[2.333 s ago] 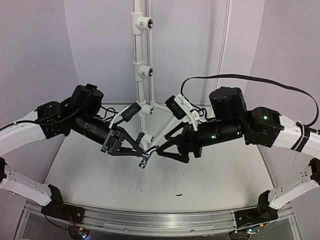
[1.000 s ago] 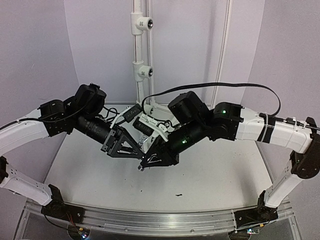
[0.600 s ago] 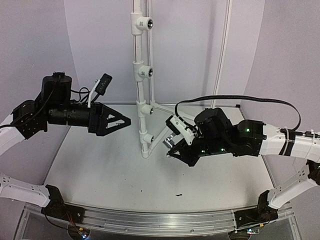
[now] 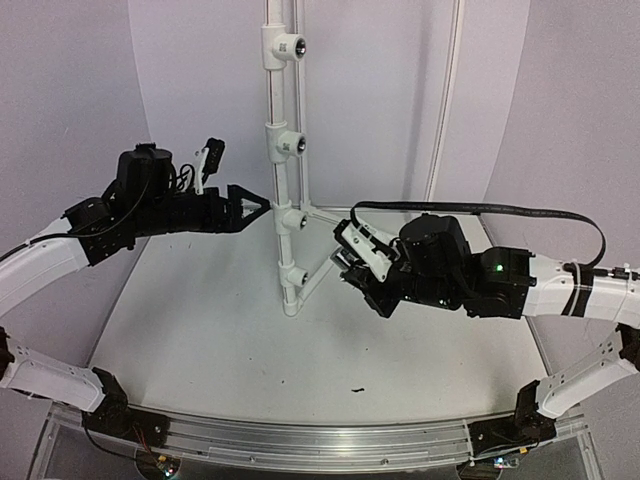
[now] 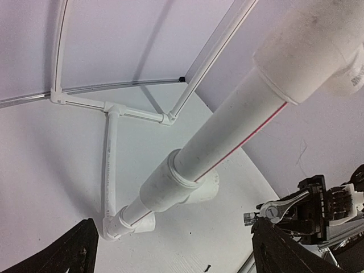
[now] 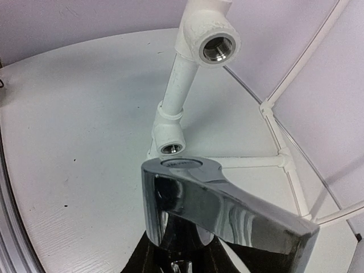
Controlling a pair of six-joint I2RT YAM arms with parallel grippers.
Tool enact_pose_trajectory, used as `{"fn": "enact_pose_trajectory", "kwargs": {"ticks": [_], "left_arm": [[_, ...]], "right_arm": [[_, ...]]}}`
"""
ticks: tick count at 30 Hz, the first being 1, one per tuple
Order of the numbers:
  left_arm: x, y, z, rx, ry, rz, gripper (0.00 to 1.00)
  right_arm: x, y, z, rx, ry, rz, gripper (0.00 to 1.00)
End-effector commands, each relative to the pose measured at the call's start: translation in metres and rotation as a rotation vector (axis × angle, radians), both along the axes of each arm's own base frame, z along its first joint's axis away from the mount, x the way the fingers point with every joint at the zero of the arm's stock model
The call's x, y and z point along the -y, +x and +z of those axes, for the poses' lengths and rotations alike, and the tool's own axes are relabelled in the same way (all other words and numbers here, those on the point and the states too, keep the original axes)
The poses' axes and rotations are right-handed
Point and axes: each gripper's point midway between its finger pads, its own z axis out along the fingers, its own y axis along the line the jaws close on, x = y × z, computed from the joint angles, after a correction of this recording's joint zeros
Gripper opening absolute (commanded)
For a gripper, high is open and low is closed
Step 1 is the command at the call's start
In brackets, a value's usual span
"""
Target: Install the water faucets
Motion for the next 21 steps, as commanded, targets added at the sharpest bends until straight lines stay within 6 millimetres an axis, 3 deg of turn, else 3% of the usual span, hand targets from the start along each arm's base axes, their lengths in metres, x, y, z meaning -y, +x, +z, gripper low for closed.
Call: {"fn": "enact_pose_trajectory", "kwargs": {"ticks": [1, 4, 7, 11, 14, 16, 17, 21], "left_arm": [[0.015, 0.010, 0.066, 0.189, -0.094, -0.048, 0.97], [0.018, 0.021, 0.095, 0.276, -0.100, -0.023, 0.97], [0.016, 0.024, 0.132, 0.382, -0.129, -0.002, 0.97], [0.011, 0.034, 0.167, 0.460, -0.164, 0.063, 0.98], [0.018, 0.043, 0.180, 0.486, -0.168, 0.068, 0.96], [0.025, 0.047, 0.184, 0.501, -0.165, 0.054, 0.89], [0.030, 0.048, 0.187, 0.519, -0.161, 0.036, 0.80], [0.044, 0.056, 0.195, 0.575, -0.138, 0.007, 0.72]], "right_arm": [[0.005, 0.020, 0.057, 0.154, 0.103, -0.097, 0.00], [0.015, 0.031, 0.075, 0.170, 0.149, -0.199, 0.00], [0.016, 0.026, 0.087, 0.146, 0.206, -0.189, 0.00], [0.020, 0.020, 0.101, 0.128, 0.263, -0.178, 0.00], [0.023, 0.018, 0.109, 0.128, 0.286, -0.178, 0.00], [0.025, 0.016, 0.113, 0.126, 0.300, -0.176, 0.00], [0.025, 0.015, 0.115, 0.123, 0.307, -0.170, 0.00], [0.022, 0.010, 0.121, 0.110, 0.328, -0.139, 0.00]]}}
